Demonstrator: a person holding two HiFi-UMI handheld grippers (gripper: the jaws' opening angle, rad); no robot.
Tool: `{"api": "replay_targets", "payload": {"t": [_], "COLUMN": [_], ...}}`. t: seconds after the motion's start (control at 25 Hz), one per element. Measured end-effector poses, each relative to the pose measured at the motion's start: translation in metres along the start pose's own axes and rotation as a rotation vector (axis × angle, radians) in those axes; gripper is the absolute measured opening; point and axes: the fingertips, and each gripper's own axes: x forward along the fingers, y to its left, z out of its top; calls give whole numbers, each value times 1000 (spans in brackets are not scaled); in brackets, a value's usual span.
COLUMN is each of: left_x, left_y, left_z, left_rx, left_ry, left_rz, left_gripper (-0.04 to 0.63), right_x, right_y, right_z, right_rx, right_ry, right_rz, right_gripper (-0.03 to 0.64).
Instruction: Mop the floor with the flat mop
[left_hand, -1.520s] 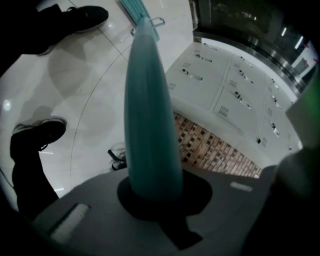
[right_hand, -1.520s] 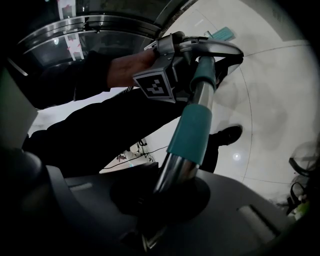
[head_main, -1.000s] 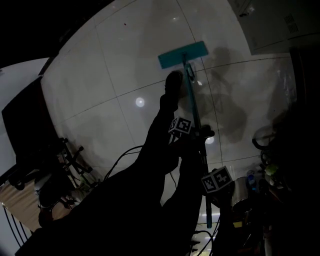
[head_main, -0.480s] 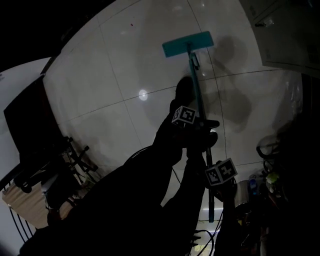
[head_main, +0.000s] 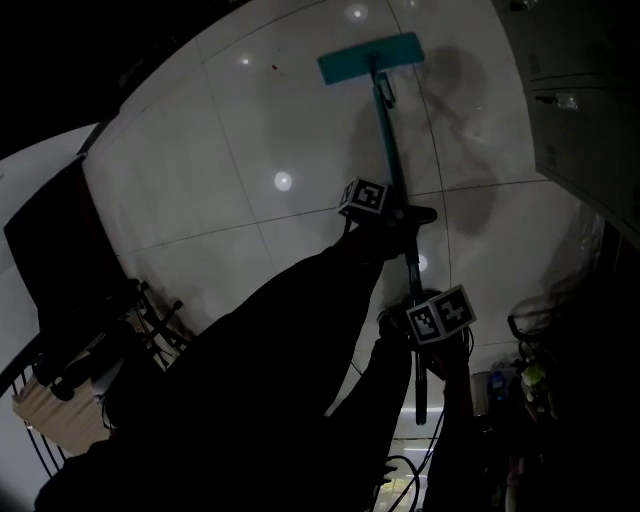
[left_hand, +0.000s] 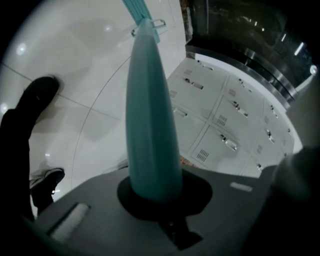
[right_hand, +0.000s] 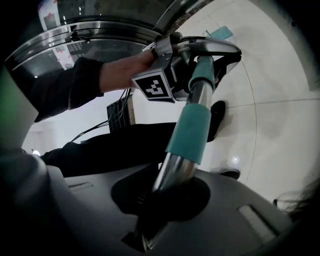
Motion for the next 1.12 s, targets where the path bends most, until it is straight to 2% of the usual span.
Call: {"api": "replay_targets", "payload": {"t": [0.32, 0.48, 0.6, 0.8, 1.12], "left_x": [-29, -34, -36, -33, -4], "left_y": [-50, -64, -68, -59, -10], "left_z": [98, 127, 133, 100, -10], "left_rx": [42, 62, 80, 93, 72], "left_ry": [-37, -55, -58, -40, -3], "left_rz": [-6, -2, 5, 19, 17], "left_gripper": [25, 25, 26, 28, 28], "right_x": [-19, -24, -25, -16, 6], "right_y": [6, 4, 7, 13, 10], "right_z": [107, 138, 145, 113, -5], "right_rx": [-29, -39, -44, -47, -37], "right_ry": [-17, -33, -50, -68, -68], "right_rz": [-29, -22, -8, 0, 1], "right_gripper": [51, 51, 52, 54, 57]}}
